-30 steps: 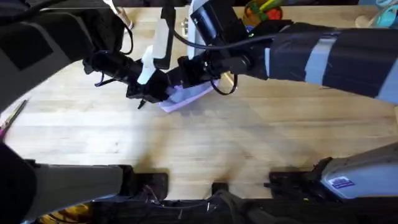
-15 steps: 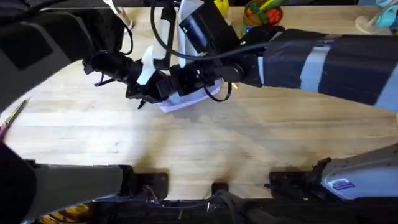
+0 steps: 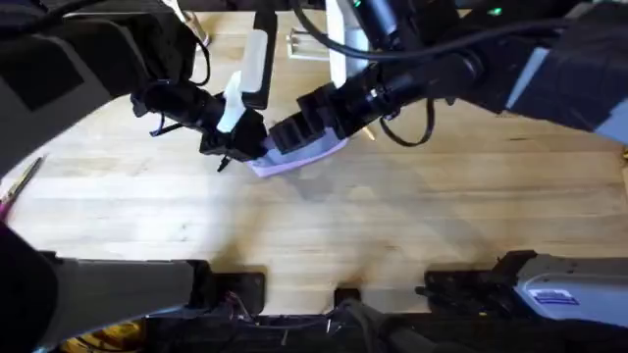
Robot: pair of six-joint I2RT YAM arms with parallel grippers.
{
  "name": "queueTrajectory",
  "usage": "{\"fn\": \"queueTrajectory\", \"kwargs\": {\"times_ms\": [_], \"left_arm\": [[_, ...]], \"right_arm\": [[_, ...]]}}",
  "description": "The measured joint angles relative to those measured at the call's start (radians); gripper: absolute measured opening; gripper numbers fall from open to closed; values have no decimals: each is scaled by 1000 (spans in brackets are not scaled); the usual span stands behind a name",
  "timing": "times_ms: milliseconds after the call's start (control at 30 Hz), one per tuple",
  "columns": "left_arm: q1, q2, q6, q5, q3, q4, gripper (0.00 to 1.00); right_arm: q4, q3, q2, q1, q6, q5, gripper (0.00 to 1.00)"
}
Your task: Unzip the bag, pick up the pens from the table one at a time and place them inside, then zip the bag closed.
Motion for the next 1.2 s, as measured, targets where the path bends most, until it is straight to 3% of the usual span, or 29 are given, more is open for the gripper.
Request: {"fn": "queueTrajectory", "kwargs": {"times_ms": [233, 300, 333, 367, 433, 467, 700, 900, 933, 1000, 1033, 1067, 1200], "left_arm": [[0, 0, 0, 1, 0, 0, 42], [0, 0, 0, 2, 0, 2, 102], [0, 0, 2, 6, 0, 3, 199], [-4, 0, 1, 22, 0, 7, 633], [-6, 0, 1, 26, 0, 8, 898], [-6, 0, -3, 29, 0, 6, 971], [-6, 0, -3, 35, 0, 7, 993], [0, 0, -3, 35, 0, -12, 993], [28, -1, -4, 36, 0, -44, 993], [64, -10, -4, 35, 0, -64, 993], [126, -48, -4, 35, 0, -88, 994], [149, -68, -4, 36, 0, -91, 994], [208, -127, -4, 47, 0, -98, 993]], "right_arm": [[-24, 0, -54, -63, -149, 58, 996], [-19, 0, -56, -63, -217, 64, 996], [-20, 0, -56, -63, -250, 66, 996], [-19, 0, -55, -63, -358, 72, 997], [-18, 0, -53, -63, -440, 75, 997], [-15, 0, -50, -63, -493, 75, 997], [14, 0, -33, -63, -882, 80, 997], [15, 0, -33, -63, -1010, 83, 997], [21, 0, -33, -63, -1045, 83, 906], [33, 0, -33, -63, -1057, 83, 616], [39, 0, -33, -63, -1075, 83, 197], [39, 0, -33, -63, -1083, 83, 78], [41, 0, -26, -73, -1145, 83, 36]]}}
